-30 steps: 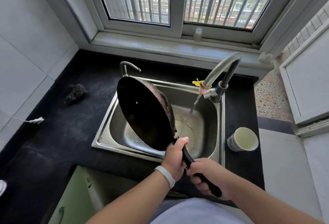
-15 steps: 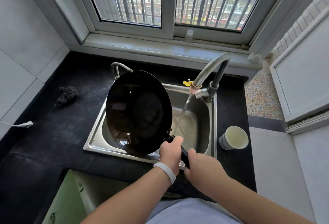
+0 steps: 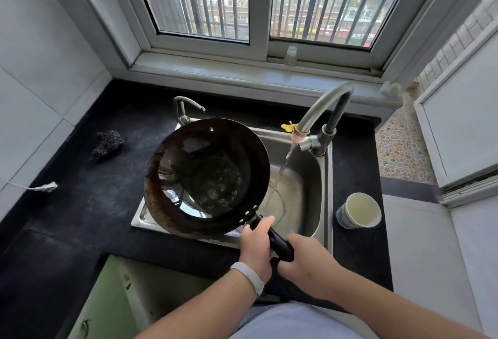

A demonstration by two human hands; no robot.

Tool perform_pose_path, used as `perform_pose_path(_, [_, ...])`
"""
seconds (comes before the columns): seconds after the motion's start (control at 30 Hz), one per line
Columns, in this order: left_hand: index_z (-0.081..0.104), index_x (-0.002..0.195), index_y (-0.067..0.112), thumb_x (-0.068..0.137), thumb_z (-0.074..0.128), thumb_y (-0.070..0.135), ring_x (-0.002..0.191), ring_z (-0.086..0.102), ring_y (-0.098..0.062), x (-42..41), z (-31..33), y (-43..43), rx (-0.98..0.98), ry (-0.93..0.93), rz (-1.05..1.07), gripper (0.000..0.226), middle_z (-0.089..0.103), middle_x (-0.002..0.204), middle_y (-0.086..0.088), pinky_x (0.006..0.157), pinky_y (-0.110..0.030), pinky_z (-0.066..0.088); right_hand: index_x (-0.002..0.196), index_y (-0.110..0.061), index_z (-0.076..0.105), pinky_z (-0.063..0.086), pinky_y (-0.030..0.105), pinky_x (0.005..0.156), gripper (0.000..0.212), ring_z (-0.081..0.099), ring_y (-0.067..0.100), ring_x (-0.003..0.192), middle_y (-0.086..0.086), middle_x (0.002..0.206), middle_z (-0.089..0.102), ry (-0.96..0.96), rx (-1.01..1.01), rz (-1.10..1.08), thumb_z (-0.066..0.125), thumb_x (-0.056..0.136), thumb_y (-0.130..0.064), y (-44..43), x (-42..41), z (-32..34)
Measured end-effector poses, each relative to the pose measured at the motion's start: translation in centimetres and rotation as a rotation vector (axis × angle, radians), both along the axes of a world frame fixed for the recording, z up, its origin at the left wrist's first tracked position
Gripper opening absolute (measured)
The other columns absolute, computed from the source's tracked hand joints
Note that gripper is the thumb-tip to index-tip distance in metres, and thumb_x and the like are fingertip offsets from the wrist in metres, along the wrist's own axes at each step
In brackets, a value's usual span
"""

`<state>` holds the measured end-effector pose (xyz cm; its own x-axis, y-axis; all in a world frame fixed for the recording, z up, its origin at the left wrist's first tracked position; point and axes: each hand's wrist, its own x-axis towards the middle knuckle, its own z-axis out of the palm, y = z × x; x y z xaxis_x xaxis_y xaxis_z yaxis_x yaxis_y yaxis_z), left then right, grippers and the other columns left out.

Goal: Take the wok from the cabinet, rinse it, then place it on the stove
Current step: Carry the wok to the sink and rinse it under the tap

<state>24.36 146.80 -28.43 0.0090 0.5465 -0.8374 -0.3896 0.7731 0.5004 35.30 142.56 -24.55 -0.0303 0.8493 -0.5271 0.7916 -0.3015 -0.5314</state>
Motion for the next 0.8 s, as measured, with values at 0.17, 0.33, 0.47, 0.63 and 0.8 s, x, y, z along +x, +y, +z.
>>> perform_pose_path(0.17, [0.049, 0.09, 0.01, 0.087, 0.071, 0.016, 0.058, 0.052, -0.019, -0.2, 0.1, 1.0, -0.018, -0.022, 0.013, 0.023, 0.054, 0.061, -0.004, 0.064, -0.033, 0.046, 0.064, -0.022, 0.044, 0.031, 0.028, 0.051, 0.02, 0.04, 0.012, 0.052, -0.002, 0.058, 0.05, 0.123, 0.001, -0.101, 0.062, 0.072, -0.027, 0.3, -1.2, -0.8])
perform_pose_path(0.33, [0.048, 0.09, 0.003, 0.083, 0.062, -0.004, 0.052, 0.049, -0.022, -0.1, -0.6, 1.8, 0.014, 0.159, -0.035, 0.018, 0.051, 0.06, -0.009, 0.055, -0.03, 0.044, 0.065, -0.023, 0.047, 0.033, 0.027, 0.05, 0.019, 0.045, 0.011, 0.053, -0.004, 0.057, 0.052, 0.149, -0.008, -0.121, 0.063, 0.07, -0.031, 0.4, -1.8, -1.5])
perform_pose_path(0.47, [0.049, 0.084, 0.002, 0.072, 0.06, -0.006, 0.054, 0.049, -0.023, -0.5, -0.7, 2.1, 0.073, 0.239, -0.067, 0.017, 0.05, 0.061, -0.012, 0.057, -0.033, 0.045, 0.065, -0.026, 0.042, 0.032, 0.023, 0.05, 0.023, 0.043, 0.007, 0.053, -0.007, 0.06, 0.05, 0.149, -0.018, -0.076, 0.063, 0.075, -0.029, 0.8, -2.2, -1.6])
perform_pose_path(0.63, [0.046, 0.081, 0.006, 0.079, 0.055, -0.011, 0.054, 0.048, -0.021, -1.4, -0.8, 2.6, 0.135, 0.273, -0.12, 0.02, 0.051, 0.06, -0.011, 0.058, -0.033, 0.044, 0.085, -0.025, 0.053, 0.047, 0.033, 0.065, 0.023, 0.059, 0.016, 0.072, -0.005, 0.082, 0.065, 0.142, -0.081, 0.04, 0.059, 0.074, -0.044, 1.6, -2.1, -1.8])
perform_pose_path(0.8, [0.05, 0.081, 0.01, 0.078, 0.058, -0.007, 0.059, 0.049, -0.021, -2.3, -1.4, 2.9, 0.198, 0.33, -0.226, 0.02, 0.053, 0.067, -0.009, 0.059, -0.032, 0.044, 0.096, -0.025, 0.064, 0.052, 0.033, 0.073, 0.025, 0.06, 0.011, 0.075, -0.01, 0.08, 0.064, 0.103, -0.102, 0.102, 0.062, 0.084, -0.047, 4.3, 1.1, -0.9])
